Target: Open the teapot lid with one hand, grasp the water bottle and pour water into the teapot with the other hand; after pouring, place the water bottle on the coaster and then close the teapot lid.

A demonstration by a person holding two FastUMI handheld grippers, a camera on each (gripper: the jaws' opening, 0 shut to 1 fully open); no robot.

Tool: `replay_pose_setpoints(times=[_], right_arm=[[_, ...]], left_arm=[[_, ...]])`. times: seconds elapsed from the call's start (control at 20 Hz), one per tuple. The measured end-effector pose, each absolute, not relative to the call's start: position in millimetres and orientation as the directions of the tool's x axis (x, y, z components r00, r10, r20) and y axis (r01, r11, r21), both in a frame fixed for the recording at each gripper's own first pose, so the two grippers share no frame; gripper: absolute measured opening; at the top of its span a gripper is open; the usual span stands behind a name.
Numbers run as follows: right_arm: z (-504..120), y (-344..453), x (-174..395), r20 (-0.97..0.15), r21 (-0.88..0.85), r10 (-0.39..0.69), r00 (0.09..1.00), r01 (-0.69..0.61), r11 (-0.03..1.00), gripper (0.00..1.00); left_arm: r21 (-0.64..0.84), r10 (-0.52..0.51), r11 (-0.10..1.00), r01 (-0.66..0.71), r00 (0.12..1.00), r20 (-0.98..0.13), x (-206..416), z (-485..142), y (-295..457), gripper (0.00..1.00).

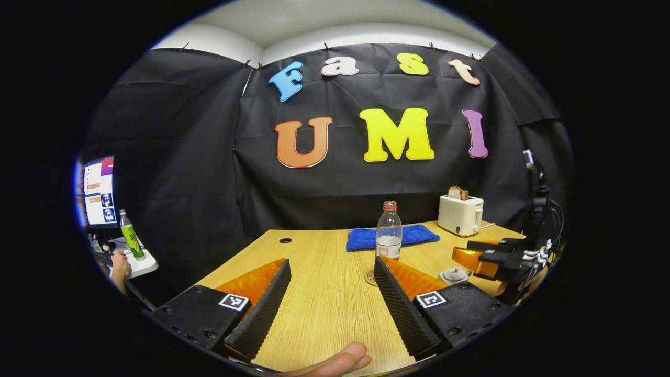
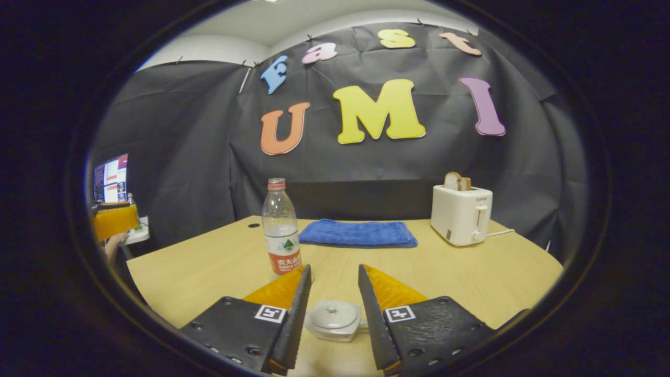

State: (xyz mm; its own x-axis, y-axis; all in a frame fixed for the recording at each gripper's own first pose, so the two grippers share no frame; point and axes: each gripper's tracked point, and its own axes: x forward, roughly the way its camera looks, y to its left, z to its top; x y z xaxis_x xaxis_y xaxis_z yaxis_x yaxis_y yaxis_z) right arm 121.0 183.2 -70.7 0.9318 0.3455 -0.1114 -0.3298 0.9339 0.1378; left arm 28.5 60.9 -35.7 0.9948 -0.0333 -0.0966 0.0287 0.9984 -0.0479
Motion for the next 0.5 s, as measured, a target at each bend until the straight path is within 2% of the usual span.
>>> replay_pose_setpoints(times=[0.05,0.2,0.4,0.5], right_arm=[[-60.0,178.1,113.8,-0.097,0.134,0.343,0.934,-0.329,0.935,0.63],[-30.9,150.1,92.8,-0.057,0.100,0.308,0.950,-0.301,0.948,0.94],[-10.6,106.2,68.2,-0.045,0.059,0.225,0.973,-0.222,0.973,0.99],[-2.3,77.3,55.0,-0.038,0.038,0.164,0.986,-0.162,0.986,0.96]], left_arm=[[-0.042,-0.039,0.999,0.035,0.994,-0.099,26.6,-34.1,58.9,1.00],[-0.019,-0.047,0.999,0.045,0.995,-0.088,20.3,-27.2,54.8,1.00],[-0.009,-0.041,0.999,0.040,0.994,-0.097,12.1,-22.8,51.2,1.00],[0.018,-0.028,0.999,0.031,0.992,-0.124,6.9,-22.5,51.7,1.00]])
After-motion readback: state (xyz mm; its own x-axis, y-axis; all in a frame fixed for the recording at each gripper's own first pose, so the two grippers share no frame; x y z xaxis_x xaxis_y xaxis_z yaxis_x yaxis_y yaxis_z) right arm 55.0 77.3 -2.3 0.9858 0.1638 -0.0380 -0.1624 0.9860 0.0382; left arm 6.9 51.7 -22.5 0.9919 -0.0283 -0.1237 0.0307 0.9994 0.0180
